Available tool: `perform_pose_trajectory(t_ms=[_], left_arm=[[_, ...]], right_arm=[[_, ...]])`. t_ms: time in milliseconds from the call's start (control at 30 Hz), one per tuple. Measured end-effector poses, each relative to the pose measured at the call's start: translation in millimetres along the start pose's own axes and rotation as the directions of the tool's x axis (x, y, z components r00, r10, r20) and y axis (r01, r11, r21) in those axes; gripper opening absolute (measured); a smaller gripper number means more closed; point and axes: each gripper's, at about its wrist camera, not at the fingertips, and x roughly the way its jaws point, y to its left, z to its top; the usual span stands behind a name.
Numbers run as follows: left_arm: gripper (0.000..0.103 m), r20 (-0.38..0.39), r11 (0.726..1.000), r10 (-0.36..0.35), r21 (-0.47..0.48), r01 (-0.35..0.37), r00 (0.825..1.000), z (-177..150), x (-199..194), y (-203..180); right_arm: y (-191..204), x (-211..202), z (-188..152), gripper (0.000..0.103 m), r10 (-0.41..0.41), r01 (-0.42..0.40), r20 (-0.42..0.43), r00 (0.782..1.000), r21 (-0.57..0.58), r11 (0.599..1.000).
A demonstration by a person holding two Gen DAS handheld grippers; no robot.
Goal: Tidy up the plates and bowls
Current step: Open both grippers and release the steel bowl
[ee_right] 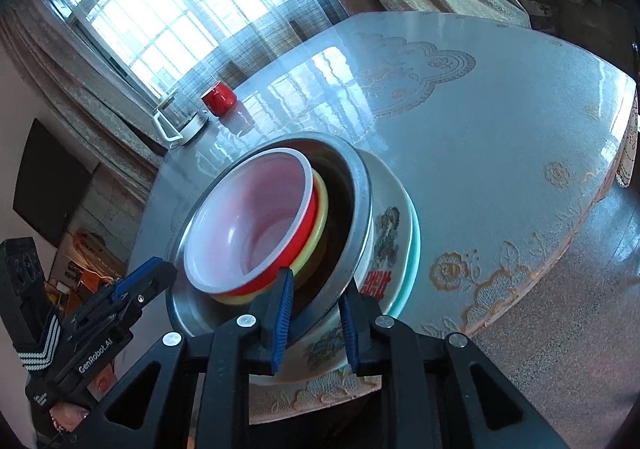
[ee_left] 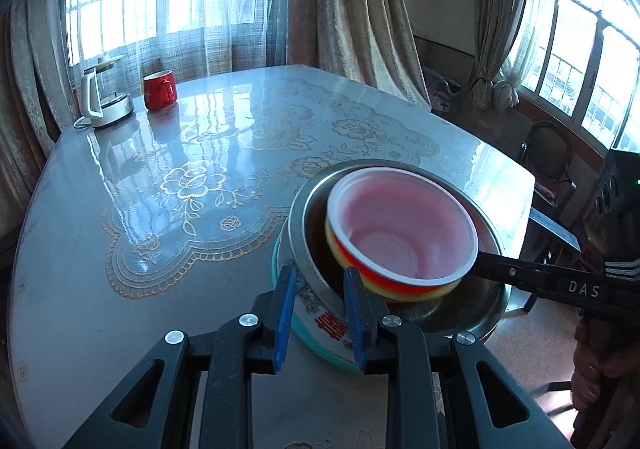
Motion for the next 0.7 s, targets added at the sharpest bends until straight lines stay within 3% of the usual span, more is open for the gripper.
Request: perform_pose_trajectory(t_ms=[133, 167, 267, 333, 433, 500, 633, 700], left_arm=[[0.026, 0.015, 1.000, 0.014, 0.004, -0.014, 1.000, -2.2, -5.5, 0.4], [0.027, 0.019, 1.000, 0.019, 0.005, -0.020, 1.000, -4.1, -8.5, 0.5], [0.043, 0.021, 0.999, 0.032, -0.012, -0.032, 0.999, -9.8, -14.4, 4.4], [0.063, 0.023, 0.999, 0.026, -0.033, -0.025, 0.999, -15.3, -19.2, 8.3], [0.075, 0.029, 0.999, 0.034, -0.041, -0.033, 0.999, -26.7, -26.7, 9.4], [0.086, 0.019, 0.998, 0.051, -0.021, -0.051, 0.999, -36.0, -29.7, 7.1], [0.098, -0.002, 0.997, 0.079, -0.012, -0.079, 0.997, -54.8, -34.4, 4.7], [0.100, -0.009, 0.997, 0.071, -0.028, -0.071, 0.997, -62.3, -36.8, 5.4]], right_arm=[[1.9, -2.4, -1.6, 0.024, -0.004, 0.004, 0.006, 1.000, -0.011, 1.000], [2.6, -5.2, -3.1, 0.030, -0.020, 0.020, 0.017, 1.000, -0.019, 1.000], [8.1, -15.6, -9.7, 0.039, -0.073, 0.078, 0.075, 0.995, -0.062, 0.995], [10.0, -22.9, -15.5, 0.040, -0.089, 0.098, 0.109, 0.990, -0.080, 0.992], [13.5, -32.9, -27.3, 0.046, -0.122, 0.137, 0.162, 0.979, -0.087, 0.987], [15.8, -40.2, -37.5, 0.055, -0.128, 0.148, 0.197, 0.972, -0.094, 0.984], [23.9, -48.9, -60.7, 0.067, -0.137, 0.167, 0.237, 0.962, -0.112, 0.980], [29.6, -50.6, -73.5, 0.074, -0.145, 0.180, 0.252, 0.957, -0.122, 0.976]])
